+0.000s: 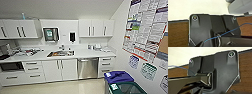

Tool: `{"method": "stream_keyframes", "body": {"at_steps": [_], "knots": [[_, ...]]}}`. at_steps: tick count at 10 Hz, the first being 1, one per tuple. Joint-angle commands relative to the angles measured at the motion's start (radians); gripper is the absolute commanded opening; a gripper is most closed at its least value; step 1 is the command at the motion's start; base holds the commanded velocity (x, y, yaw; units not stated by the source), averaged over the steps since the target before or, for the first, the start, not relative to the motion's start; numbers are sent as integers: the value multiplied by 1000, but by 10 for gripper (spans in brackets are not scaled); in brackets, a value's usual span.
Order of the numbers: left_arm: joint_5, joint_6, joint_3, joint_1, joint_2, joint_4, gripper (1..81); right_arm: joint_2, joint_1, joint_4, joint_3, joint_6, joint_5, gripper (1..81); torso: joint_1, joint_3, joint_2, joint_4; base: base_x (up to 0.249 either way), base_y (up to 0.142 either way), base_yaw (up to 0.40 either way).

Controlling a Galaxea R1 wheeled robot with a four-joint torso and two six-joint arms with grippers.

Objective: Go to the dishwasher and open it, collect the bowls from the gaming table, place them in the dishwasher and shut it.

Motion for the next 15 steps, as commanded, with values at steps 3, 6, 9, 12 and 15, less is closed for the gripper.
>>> {"method": "stream_keyframes", "body": {"at_steps": [3,6,9,12,15], "knots": [[43,-4,6,-53,-15,6,811,-22,60,-6,7,-2,-55,811,1,0,0,0,114,0,0],[43,-4,6,-52,-15,6,811,-22,60,-6,7,-4,-55,811,0,0,0,0,114,0,0],[43,-4,4,-53,-14,6,811,-22,60,-6,7,-2,-55,811,0,0,0,0,112,0,0],[43,-4,6,-52,-17,5,811,-22,60,-4,7,-2,-55,811,-1,0,0,0,112,0,0],[43,-6,4,-52,-18,3,811,-22,65,-4,5,-4,-55,811,-2,0,0,0,112,0,0]]}}
